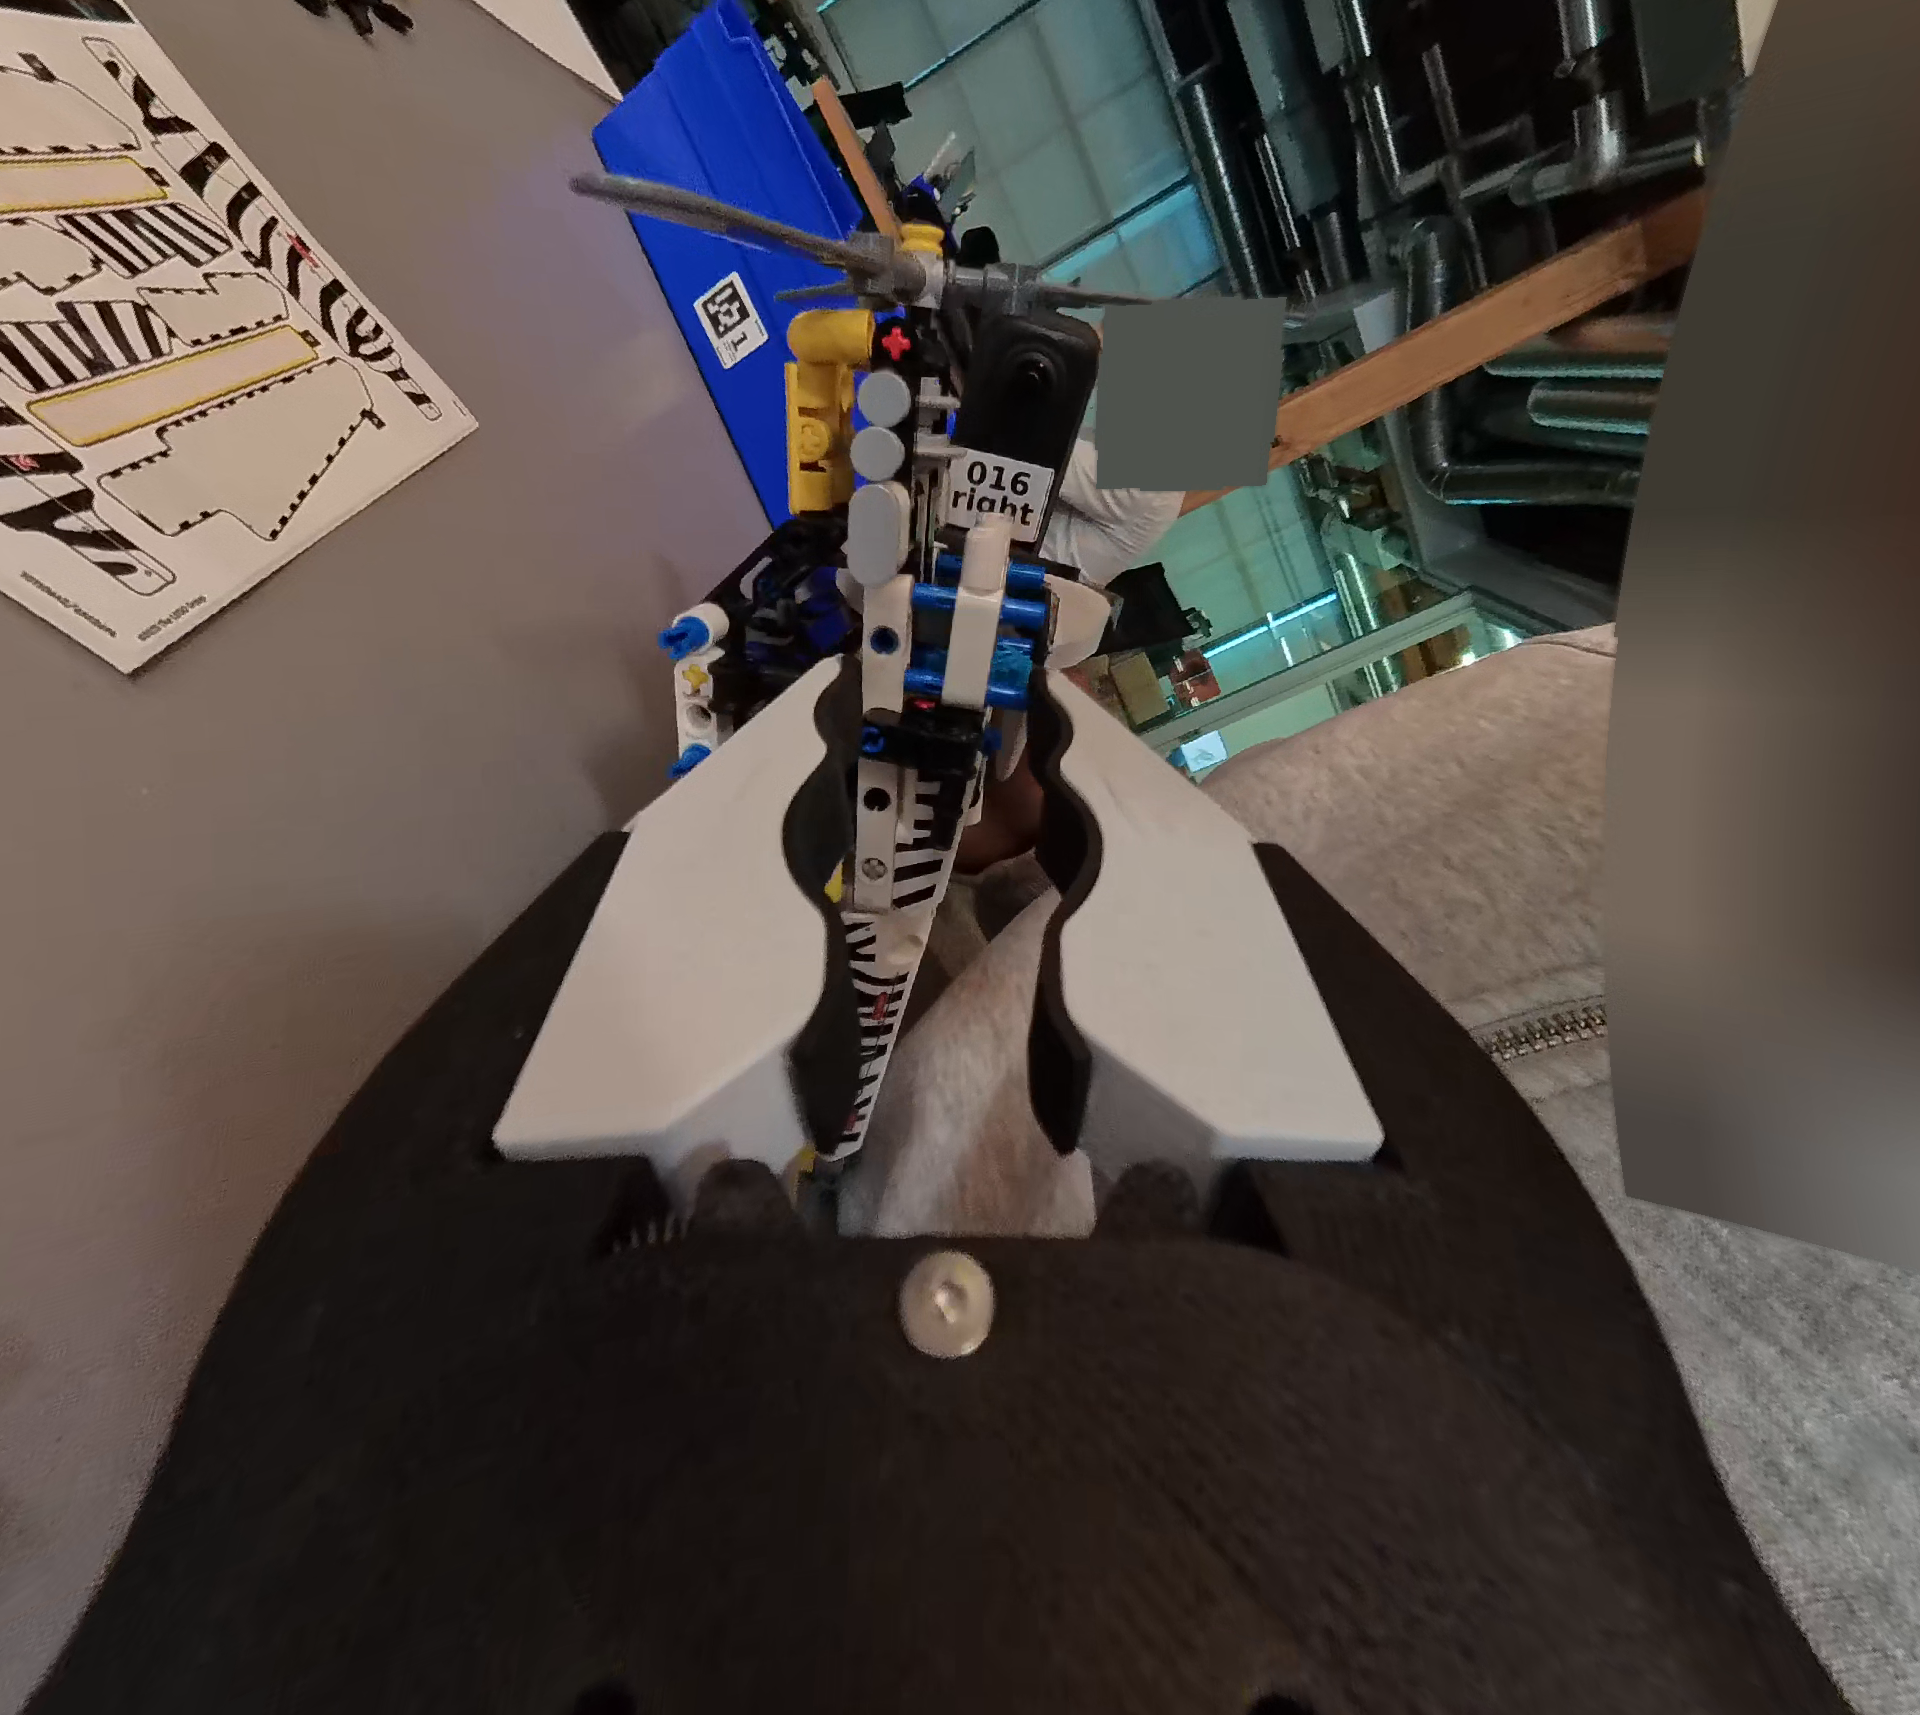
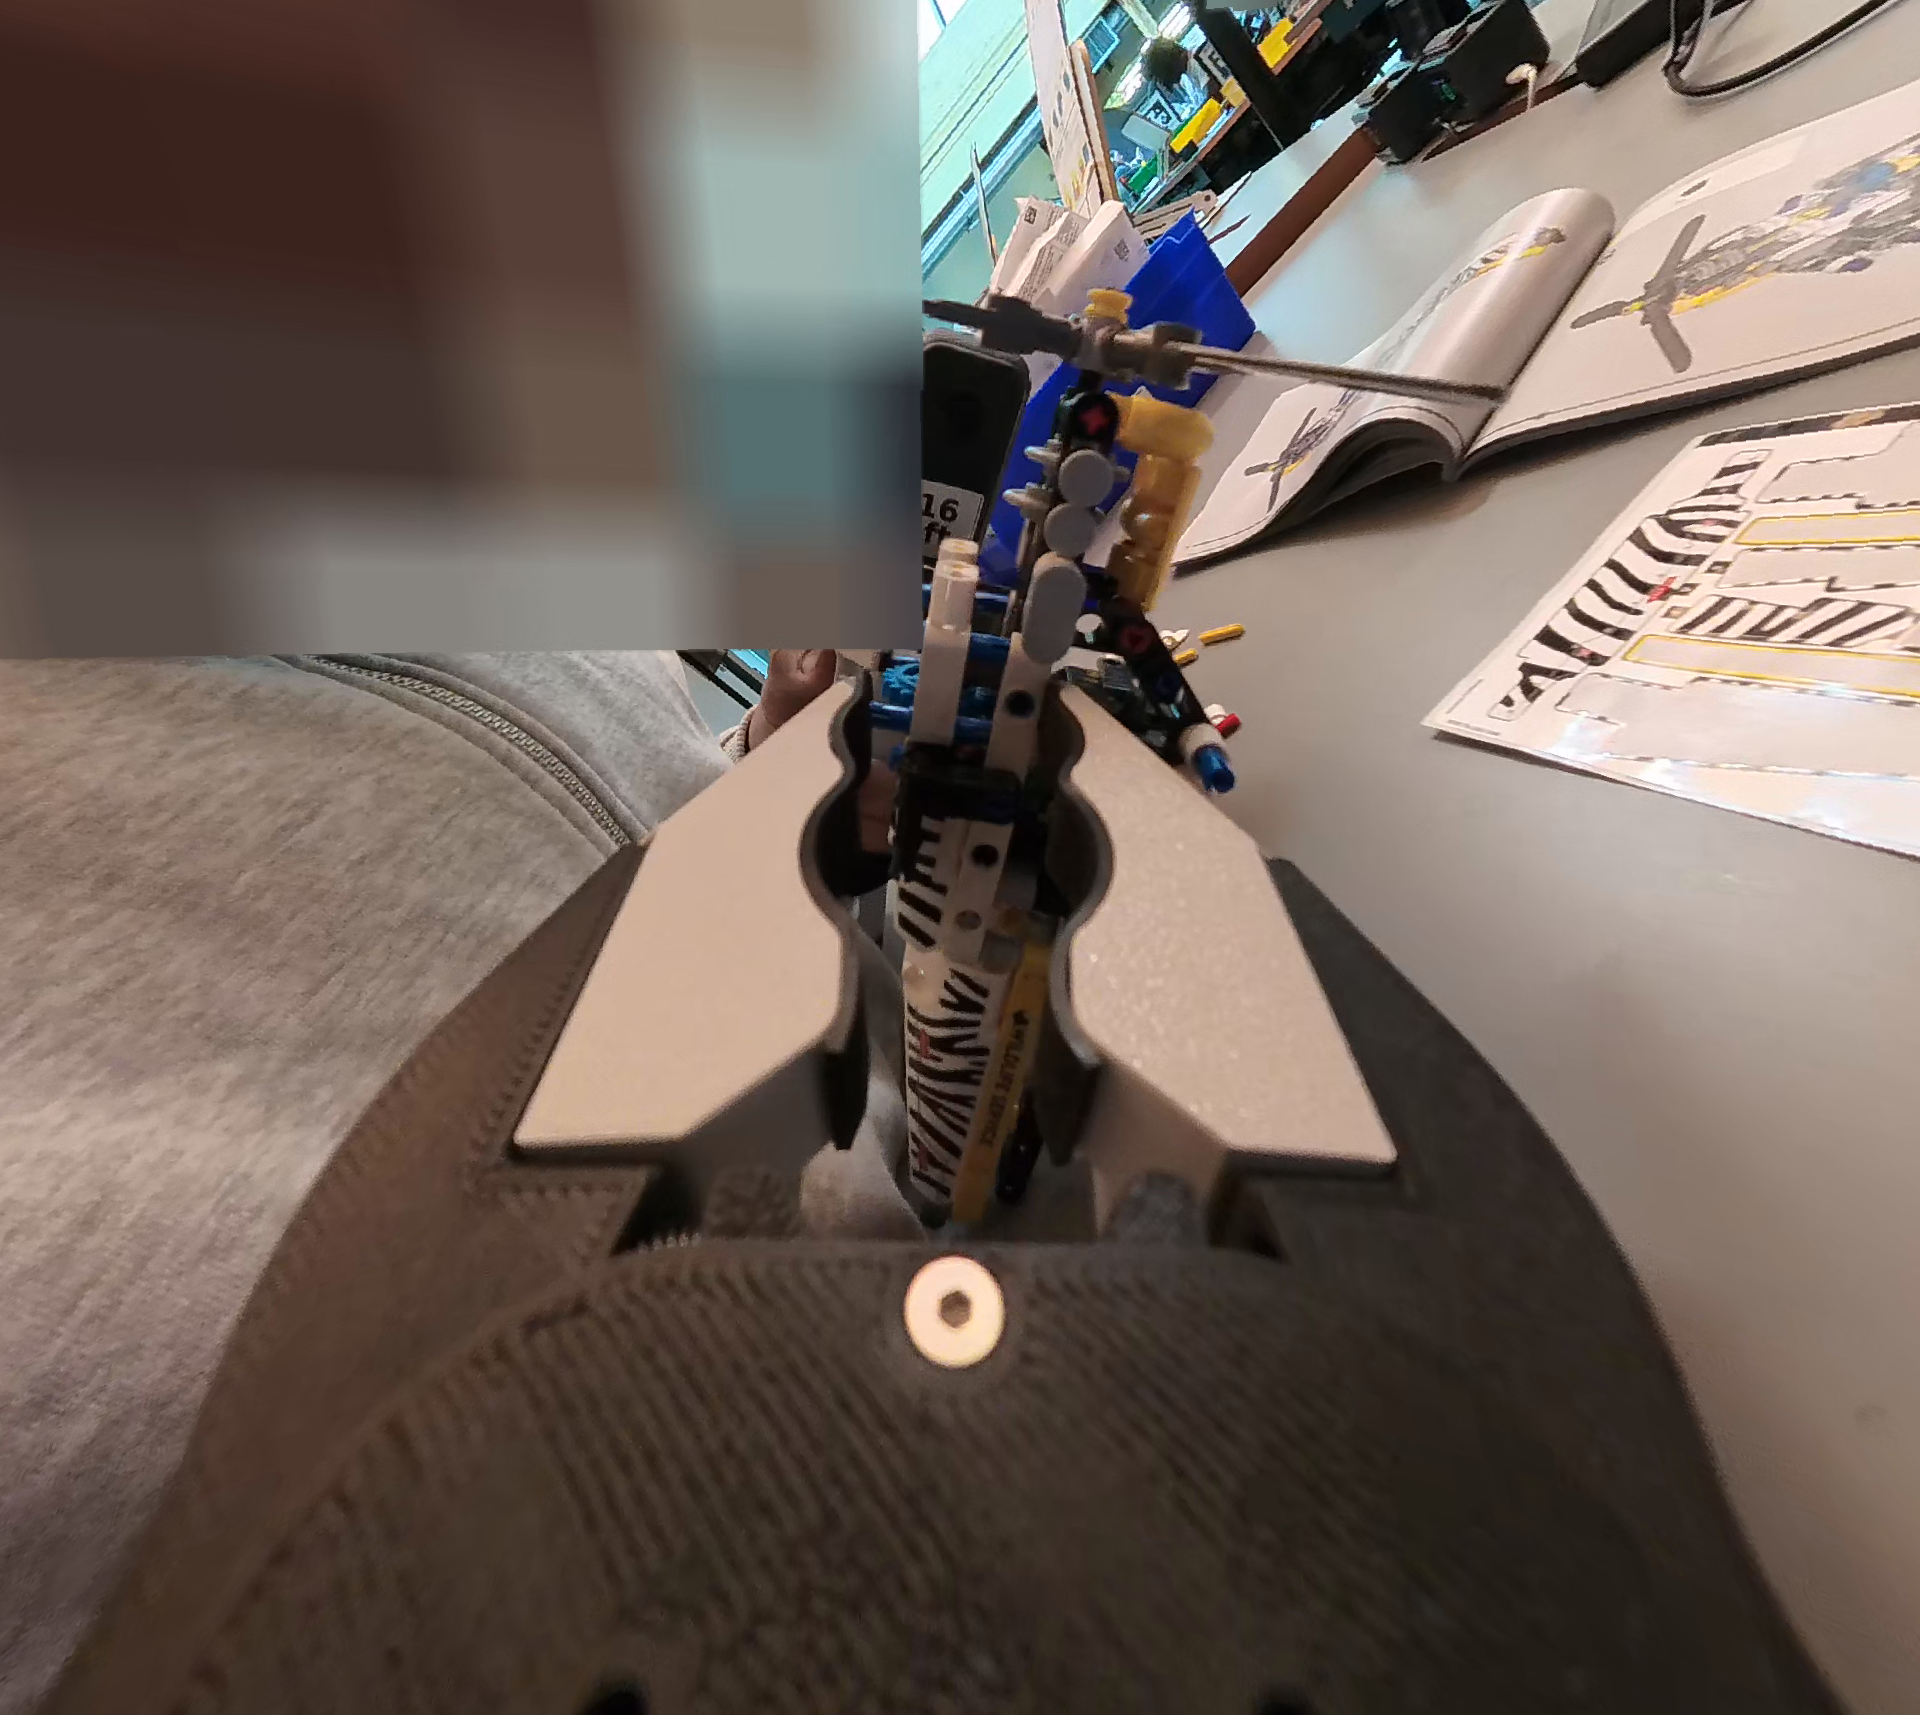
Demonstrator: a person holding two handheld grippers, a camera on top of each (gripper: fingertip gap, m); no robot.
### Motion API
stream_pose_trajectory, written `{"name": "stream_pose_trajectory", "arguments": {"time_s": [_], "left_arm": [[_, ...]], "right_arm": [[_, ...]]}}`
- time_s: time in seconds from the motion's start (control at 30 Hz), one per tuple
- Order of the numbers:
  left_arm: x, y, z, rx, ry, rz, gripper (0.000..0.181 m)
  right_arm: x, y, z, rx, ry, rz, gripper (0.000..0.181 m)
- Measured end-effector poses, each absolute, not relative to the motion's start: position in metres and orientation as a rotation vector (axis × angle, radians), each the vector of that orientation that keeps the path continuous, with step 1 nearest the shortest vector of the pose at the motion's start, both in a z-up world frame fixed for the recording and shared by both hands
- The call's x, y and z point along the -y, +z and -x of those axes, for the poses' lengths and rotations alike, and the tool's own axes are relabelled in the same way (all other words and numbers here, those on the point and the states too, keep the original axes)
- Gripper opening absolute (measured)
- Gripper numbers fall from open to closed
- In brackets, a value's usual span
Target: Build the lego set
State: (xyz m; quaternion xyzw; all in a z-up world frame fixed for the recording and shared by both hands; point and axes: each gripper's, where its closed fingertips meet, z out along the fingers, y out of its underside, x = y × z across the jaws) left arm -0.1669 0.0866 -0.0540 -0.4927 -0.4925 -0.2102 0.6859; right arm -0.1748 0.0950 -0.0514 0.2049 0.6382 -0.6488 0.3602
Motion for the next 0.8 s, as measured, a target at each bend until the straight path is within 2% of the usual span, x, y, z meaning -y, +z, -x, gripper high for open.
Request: {"name": "stream_pose_trajectory", "arguments": {"time_s": [0.47, 0.8], "left_arm": [[-0.0820, -0.0542, 0.1694, 1.101, -0.489, 1.026, 0.028], [-0.0839, -0.0526, 0.1715, 1.080, -0.477, 1.020, 0.032]], "right_arm": [[-0.0914, -0.0535, 0.1744, -1.770, -1.649, -0.531, 0.031], [-0.0947, -0.0529, 0.1765, -1.655, -1.641, -0.570, 0.029]]}}
